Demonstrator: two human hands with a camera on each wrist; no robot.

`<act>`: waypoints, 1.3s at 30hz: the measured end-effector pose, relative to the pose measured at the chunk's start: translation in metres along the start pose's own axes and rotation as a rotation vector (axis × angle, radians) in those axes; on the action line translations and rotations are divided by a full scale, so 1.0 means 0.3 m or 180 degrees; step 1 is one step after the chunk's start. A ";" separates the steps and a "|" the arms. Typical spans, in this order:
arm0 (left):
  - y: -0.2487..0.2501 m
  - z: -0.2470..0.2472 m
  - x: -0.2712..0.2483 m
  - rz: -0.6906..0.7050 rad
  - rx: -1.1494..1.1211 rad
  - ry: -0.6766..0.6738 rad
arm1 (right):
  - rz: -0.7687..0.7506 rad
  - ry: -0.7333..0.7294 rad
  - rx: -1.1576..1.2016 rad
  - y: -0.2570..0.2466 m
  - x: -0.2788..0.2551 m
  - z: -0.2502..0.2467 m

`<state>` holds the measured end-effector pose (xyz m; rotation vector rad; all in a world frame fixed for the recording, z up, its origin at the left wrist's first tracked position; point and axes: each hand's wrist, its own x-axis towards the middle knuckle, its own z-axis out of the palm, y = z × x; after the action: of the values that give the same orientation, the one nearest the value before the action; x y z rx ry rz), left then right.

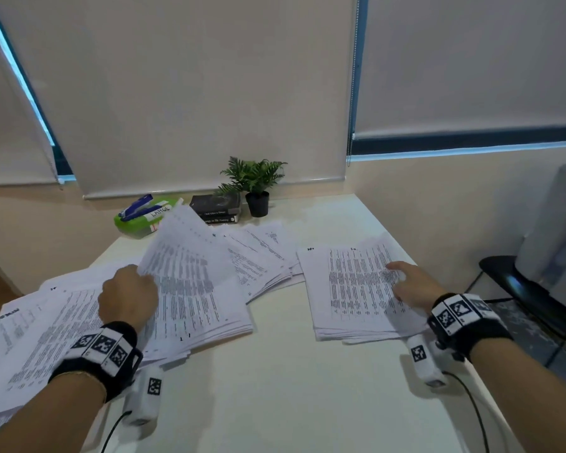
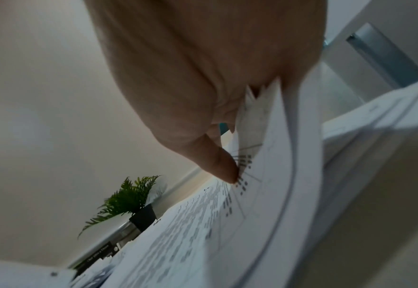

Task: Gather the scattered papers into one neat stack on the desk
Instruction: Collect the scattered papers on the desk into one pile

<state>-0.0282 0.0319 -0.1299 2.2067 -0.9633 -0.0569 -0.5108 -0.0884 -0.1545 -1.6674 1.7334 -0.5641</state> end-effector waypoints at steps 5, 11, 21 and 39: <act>0.037 -0.058 0.011 0.0147 -0.0412 0.0264 | 0.0255 0.0115 -0.0499 -0.020 -0.002 -0.008; 0.136 -0.064 -0.017 0.0145 -0.1429 0.0127 | -0.0548 0.0071 0.0068 -0.158 -0.052 0.068; 0.196 0.093 -0.113 0.0189 -0.2082 -0.1174 | -0.0439 -0.1025 0.2063 -0.369 -0.076 0.322; 0.069 0.120 0.001 0.0419 0.0003 -0.0926 | -0.0620 -0.0201 0.2009 -0.332 -0.016 0.370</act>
<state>-0.0521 0.0006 -0.1436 2.1677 -1.2648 -0.3238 -0.3621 -0.0781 -0.1600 -1.3745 1.1769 -1.0141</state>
